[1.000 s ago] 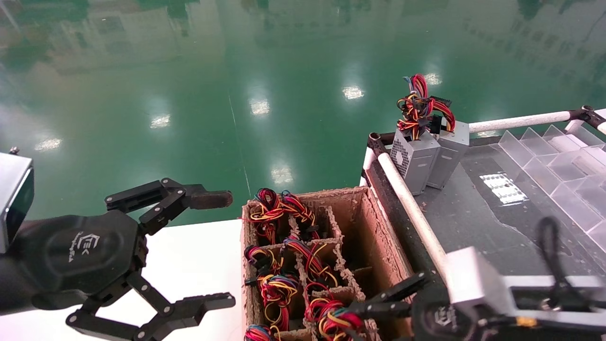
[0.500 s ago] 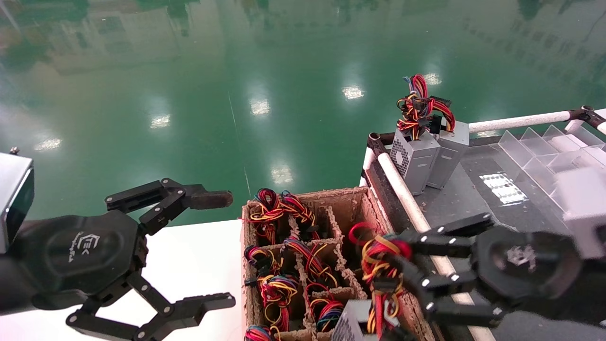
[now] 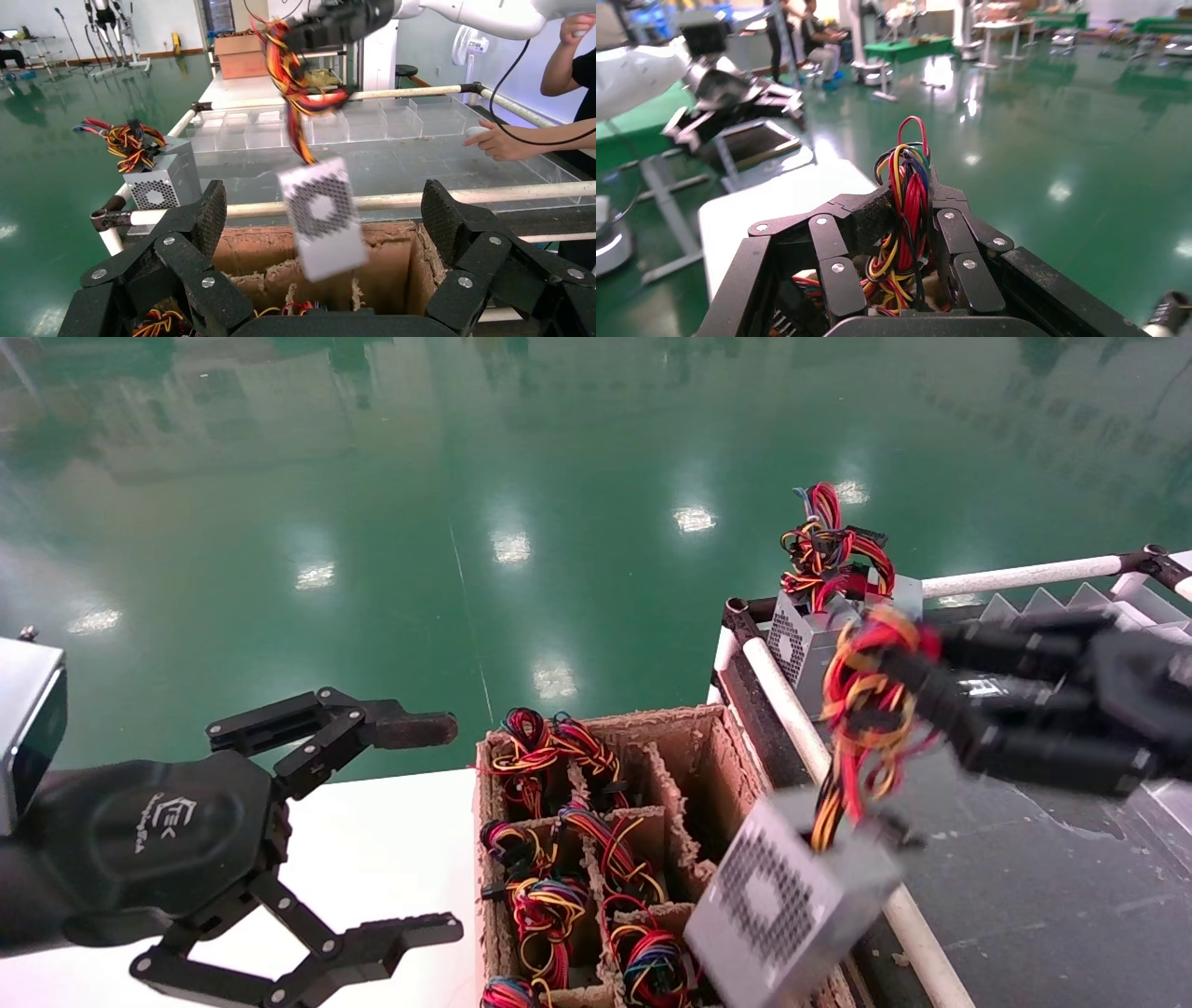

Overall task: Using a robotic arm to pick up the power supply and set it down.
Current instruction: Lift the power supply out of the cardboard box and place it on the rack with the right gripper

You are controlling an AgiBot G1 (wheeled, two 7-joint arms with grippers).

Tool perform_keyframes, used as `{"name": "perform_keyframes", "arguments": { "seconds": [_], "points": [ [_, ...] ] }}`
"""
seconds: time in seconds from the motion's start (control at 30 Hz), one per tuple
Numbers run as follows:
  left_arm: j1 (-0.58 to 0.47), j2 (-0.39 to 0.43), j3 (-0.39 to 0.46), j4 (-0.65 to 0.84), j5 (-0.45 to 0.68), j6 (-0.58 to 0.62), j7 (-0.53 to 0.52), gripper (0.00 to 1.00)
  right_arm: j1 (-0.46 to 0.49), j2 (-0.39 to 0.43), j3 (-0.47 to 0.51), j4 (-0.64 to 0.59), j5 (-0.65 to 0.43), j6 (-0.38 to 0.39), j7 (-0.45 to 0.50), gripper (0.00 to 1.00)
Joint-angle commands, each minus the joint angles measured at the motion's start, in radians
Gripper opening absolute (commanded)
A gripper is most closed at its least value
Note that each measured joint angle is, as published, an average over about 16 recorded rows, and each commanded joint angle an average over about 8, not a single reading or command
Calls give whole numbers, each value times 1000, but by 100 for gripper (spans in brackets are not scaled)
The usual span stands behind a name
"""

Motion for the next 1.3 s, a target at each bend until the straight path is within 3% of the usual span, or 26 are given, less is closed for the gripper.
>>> {"name": "perform_keyframes", "arguments": {
  "seconds": [0.03,0.5,1.3],
  "points": [
    [0,0,0,0,0,0,0,100,24,-3,4,-32,2,-5,6,0],
    [0,0,0,0,0,0,0,100,276,-80,-35,-303,-189,70,-40,0],
    [0,0,1,0,0,0,0,100,515,-213,-149,-789,-459,181,-243,0]
  ]
}}
